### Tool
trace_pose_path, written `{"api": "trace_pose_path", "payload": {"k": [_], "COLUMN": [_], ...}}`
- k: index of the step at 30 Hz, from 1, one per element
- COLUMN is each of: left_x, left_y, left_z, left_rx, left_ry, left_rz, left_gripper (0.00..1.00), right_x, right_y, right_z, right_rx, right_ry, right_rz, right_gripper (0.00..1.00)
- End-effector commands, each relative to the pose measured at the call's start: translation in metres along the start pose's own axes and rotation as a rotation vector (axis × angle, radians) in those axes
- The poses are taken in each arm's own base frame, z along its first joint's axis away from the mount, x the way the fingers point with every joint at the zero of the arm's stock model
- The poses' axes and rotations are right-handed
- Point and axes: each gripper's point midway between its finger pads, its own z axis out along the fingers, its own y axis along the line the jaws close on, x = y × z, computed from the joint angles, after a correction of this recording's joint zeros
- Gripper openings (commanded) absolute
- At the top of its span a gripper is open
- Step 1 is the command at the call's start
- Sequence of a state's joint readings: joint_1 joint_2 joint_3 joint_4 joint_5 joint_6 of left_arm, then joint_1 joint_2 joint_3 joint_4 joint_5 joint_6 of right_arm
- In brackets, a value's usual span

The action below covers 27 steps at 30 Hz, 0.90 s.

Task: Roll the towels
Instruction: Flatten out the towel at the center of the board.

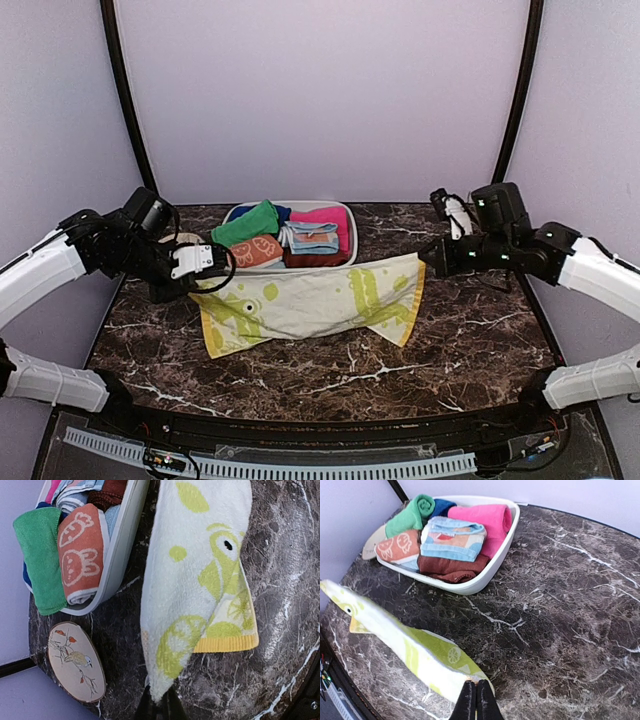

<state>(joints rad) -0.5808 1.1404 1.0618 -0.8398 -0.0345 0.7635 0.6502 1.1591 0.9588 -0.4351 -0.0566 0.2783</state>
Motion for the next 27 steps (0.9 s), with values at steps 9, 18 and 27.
{"api": "trace_pose_path", "payload": {"k": [9, 18, 27], "left_x": [0.041, 0.047, 0.062], "left_y": [-0.042, -0.052, -0.051], "left_z": [-0.102, -0.126, -0.061], "left_rx": [0.037, 0.093, 0.120], "left_ry": [-0.016, 0.012, 0.129], "left_rz": [0.119, 0.141, 0.214], "left_gripper": [0.00, 0.00, 0.00], "right_x": [-0.007, -0.006, 0.056], "right_y": [0.020, 0.049, 0.012], "right_z": [-0.122, -0.150, -0.064], "right_rx": [-0.050, -0.196, 0.017], "right_ry": [-0.142, -0.080, 0.167], "right_rz": [0.185, 0.261, 0.217], "right_gripper": [0.00, 0.00, 0.00]}}
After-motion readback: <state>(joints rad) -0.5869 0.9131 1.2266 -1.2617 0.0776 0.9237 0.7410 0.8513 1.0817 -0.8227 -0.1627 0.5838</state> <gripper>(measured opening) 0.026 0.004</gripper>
